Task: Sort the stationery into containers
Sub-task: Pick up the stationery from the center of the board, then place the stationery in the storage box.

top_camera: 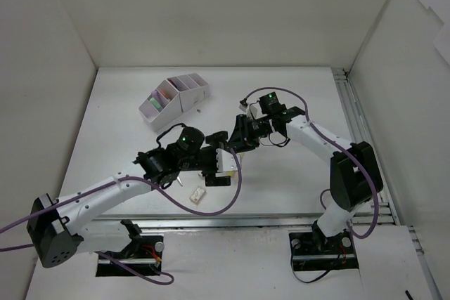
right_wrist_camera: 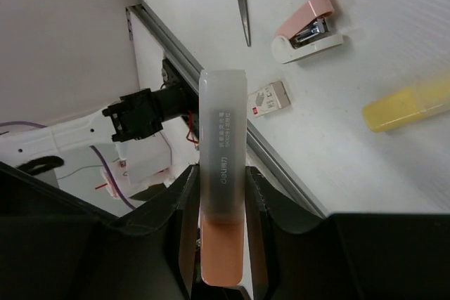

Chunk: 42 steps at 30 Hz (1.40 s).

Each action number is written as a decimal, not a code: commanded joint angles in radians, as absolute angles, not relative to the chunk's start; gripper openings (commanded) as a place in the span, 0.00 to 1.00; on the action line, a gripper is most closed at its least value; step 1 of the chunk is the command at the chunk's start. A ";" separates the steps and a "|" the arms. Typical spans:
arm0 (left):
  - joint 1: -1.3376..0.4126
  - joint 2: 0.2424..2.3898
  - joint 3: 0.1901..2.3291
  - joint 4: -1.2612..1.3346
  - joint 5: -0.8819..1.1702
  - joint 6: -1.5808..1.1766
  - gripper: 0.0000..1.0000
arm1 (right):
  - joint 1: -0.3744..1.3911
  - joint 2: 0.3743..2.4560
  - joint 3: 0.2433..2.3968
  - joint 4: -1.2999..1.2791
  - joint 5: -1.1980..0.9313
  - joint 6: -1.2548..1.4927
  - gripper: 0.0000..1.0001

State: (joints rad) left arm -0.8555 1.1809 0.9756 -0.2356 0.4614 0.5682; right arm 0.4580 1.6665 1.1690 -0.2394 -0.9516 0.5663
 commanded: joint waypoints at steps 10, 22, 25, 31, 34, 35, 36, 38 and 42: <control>-0.977 1.330 1.126 -0.235 0.140 0.738 0.92 | 0.472 1.669 1.262 -0.233 -1.051 0.627 0.04; -1.055 1.283 1.115 -0.241 0.021 0.762 0.83 | 0.425 1.698 1.264 -0.235 -1.048 0.609 0.03; -1.055 1.215 1.078 -0.224 0.032 0.756 0.83 | 0.414 1.697 1.267 -0.235 -1.051 0.604 0.03; -1.055 1.225 1.057 -0.196 0.041 0.791 0.83 | 0.422 1.677 1.276 -0.236 -1.039 0.601 0.03; -1.055 1.261 1.078 -0.204 0.063 0.808 0.83 | 0.431 1.675 1.278 -0.235 -1.035 0.603 0.03; -1.055 1.269 1.083 -0.207 0.069 0.813 0.83 | 0.434 1.677 1.276 -0.235 -1.035 0.606 0.03; -1.055 1.275 1.088 -0.207 0.075 0.818 0.83 | 0.436 1.680 1.278 -0.233 -1.035 0.606 0.03; -1.055 1.293 1.103 -0.216 0.083 0.828 0.82 | 0.439 1.681 1.284 -0.233 -1.034 0.609 0.03; -1.055 1.321 1.135 -0.233 0.098 0.859 0.78 | 0.445 1.680 1.295 -0.235 -1.032 0.607 0.03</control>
State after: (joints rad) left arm -1.0538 1.3277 1.0454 -0.2588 0.0742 0.8116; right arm 0.4347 1.7012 1.2392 -0.2466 -1.0000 0.6029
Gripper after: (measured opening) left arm 0.787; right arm 0.255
